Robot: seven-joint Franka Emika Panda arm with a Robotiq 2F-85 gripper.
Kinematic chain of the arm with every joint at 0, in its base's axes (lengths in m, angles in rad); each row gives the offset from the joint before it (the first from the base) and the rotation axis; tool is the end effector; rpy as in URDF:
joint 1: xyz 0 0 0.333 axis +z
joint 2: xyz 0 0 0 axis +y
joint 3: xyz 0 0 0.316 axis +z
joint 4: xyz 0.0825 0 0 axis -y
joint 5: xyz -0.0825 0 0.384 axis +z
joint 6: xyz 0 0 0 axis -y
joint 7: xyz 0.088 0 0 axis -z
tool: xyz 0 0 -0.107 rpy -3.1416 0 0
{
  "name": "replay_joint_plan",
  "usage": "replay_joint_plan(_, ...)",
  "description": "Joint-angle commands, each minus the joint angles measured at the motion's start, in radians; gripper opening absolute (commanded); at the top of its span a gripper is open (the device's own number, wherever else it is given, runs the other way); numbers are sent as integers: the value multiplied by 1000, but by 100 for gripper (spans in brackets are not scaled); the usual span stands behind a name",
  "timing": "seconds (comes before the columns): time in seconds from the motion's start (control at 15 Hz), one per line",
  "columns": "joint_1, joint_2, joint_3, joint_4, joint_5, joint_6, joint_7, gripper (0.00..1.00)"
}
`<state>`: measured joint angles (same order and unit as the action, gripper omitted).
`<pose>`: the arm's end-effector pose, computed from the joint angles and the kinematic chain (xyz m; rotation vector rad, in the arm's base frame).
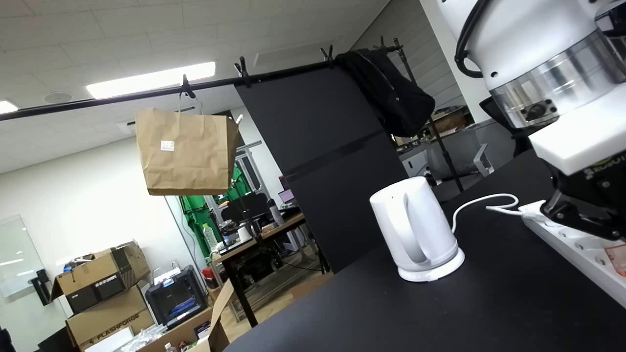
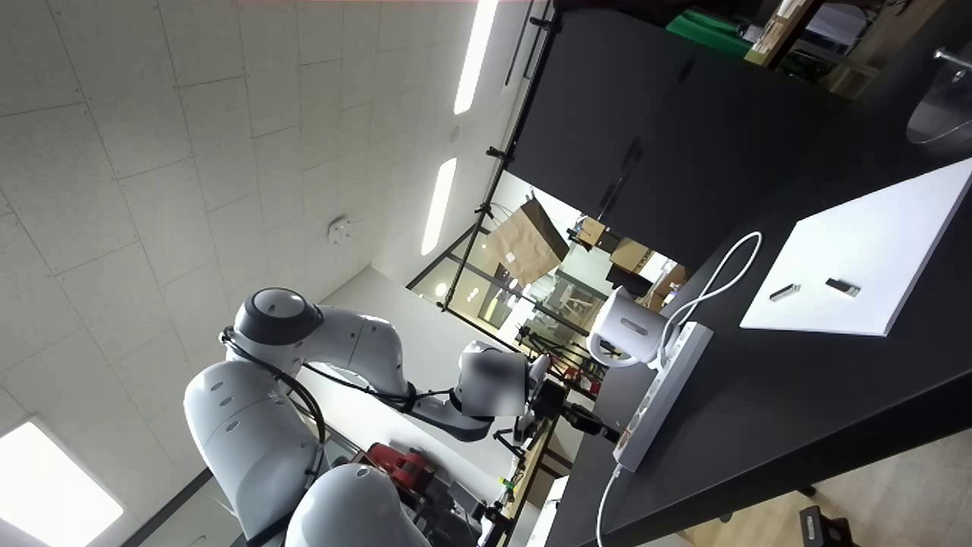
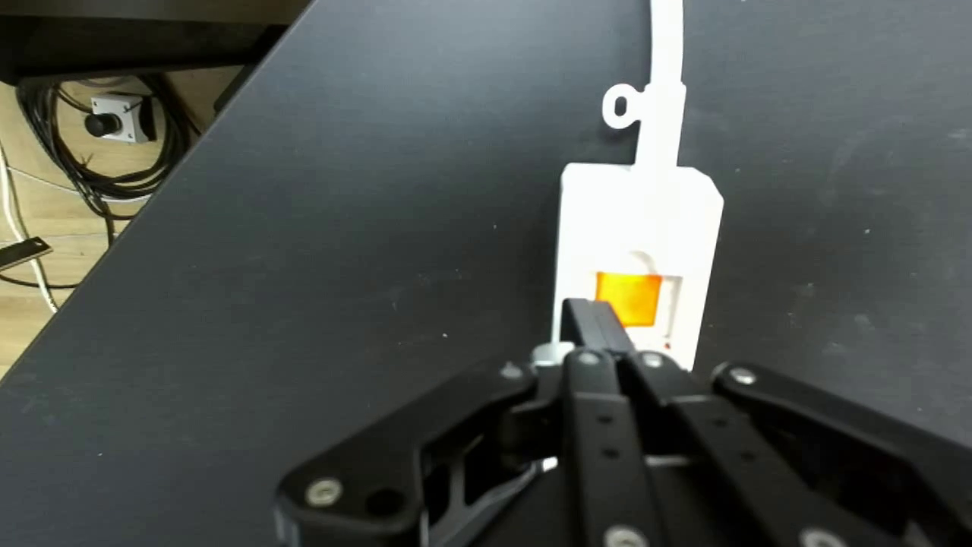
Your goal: Turn the switch of the extension cord on
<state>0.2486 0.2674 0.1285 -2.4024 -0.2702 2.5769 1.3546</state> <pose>0.4517 0.1863 0.1977 2.8041 -1.0967 0.0306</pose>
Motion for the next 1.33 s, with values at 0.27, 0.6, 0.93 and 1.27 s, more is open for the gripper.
replay_joint_plan(0.27, 75, 82, -48, 89, -4, -58, 18, 0)
replay_joint_plan(0.6, 103, 104, -70, 124, -20, -101, 23, 0)
replay_joint_plan(0.93, 109, 120, -78, 139, -14, -117, 19, 0)
replay_joint_plan(1.27, 90, 133, -68, 121, 15, -65, -5, 0)
